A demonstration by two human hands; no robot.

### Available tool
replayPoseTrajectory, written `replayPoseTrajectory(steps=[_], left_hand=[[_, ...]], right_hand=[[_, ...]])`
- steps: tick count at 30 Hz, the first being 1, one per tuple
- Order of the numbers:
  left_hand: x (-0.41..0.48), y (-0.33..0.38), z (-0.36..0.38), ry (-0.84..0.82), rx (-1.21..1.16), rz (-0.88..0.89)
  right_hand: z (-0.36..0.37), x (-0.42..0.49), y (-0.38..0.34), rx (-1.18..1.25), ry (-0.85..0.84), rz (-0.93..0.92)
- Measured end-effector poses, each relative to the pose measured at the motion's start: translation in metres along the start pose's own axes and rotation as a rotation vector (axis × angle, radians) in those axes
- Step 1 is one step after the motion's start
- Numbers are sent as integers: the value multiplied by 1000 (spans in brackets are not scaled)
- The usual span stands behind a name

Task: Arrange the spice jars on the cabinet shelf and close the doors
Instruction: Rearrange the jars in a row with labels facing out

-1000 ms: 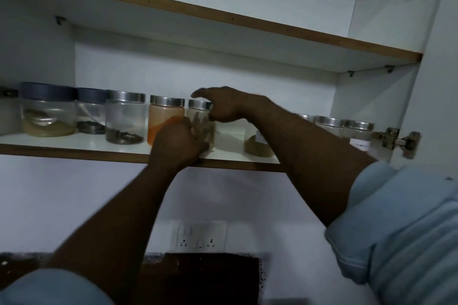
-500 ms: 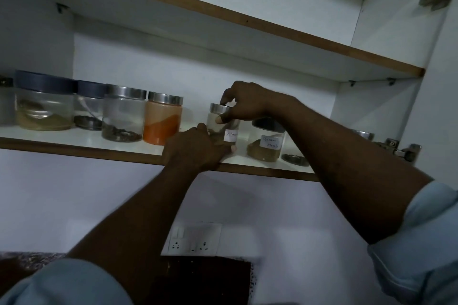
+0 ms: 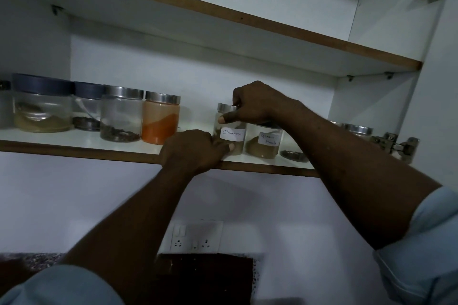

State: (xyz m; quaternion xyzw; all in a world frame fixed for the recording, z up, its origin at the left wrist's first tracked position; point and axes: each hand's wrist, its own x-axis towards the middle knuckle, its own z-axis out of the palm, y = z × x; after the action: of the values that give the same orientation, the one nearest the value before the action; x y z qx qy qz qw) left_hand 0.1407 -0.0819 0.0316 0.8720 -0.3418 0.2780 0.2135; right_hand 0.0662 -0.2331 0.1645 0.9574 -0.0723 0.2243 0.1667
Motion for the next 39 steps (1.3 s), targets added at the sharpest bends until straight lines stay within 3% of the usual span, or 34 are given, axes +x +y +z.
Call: replayPoseTrajectory(steps=[19, 22, 25, 27, 33, 39], left_hand=[[-4, -3, 0, 79, -36, -7], [-8, -8, -9, 10, -162, 27], [-15, -36, -28, 11, -436, -22], [-20, -67, -38, 90, -378, -79], [-27, -108, -42, 246, -137, -194], [-21, -106, -42, 275, -193, -256]], right_hand=[[3, -7, -2, -45, 31, 31], [-5, -11, -2, -7, 43, 66], [-22, -12, -7, 44, 159, 67], [-31, -8, -17, 78, 175, 34], [-28, 20, -83, 213, -18, -167], [-9, 55, -139, 227, -132, -230]])
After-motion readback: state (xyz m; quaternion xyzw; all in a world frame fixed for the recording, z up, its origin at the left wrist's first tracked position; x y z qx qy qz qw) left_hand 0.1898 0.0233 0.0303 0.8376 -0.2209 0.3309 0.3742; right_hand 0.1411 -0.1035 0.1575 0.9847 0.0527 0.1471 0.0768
